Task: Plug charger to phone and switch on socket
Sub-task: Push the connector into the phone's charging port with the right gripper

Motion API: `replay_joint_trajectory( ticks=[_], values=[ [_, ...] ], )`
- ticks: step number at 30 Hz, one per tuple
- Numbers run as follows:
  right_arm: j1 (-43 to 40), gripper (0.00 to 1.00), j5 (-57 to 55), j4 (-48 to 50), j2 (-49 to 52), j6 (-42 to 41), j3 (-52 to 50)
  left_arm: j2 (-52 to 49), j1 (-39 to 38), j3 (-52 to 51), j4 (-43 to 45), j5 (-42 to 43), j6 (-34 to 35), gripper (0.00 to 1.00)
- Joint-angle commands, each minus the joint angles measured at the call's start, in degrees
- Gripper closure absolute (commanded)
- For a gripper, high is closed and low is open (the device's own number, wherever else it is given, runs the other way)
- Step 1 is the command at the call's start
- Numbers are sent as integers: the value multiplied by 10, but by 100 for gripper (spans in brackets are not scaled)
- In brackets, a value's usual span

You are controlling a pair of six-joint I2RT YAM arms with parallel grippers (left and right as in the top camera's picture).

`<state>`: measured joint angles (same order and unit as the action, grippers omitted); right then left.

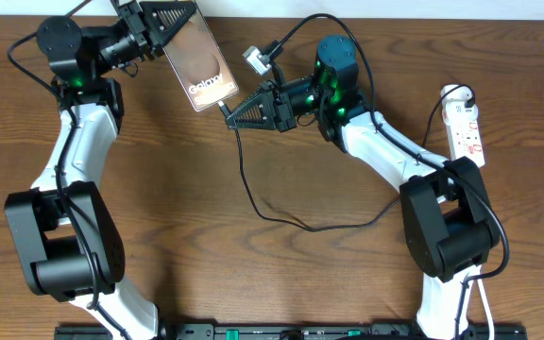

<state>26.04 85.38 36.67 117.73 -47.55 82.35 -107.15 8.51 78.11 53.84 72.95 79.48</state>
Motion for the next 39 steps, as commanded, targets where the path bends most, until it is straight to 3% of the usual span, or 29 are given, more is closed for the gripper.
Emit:
replay_joint_trajectory(
  ticks=[1,39],
  values=[
    [-5,99,-14,0,-2,-5,6,13,-5,11,5,6,5,93],
    [-4,99,-56,0,-2,-43,6,13,-15,11,5,51,-34,93]
  ],
)
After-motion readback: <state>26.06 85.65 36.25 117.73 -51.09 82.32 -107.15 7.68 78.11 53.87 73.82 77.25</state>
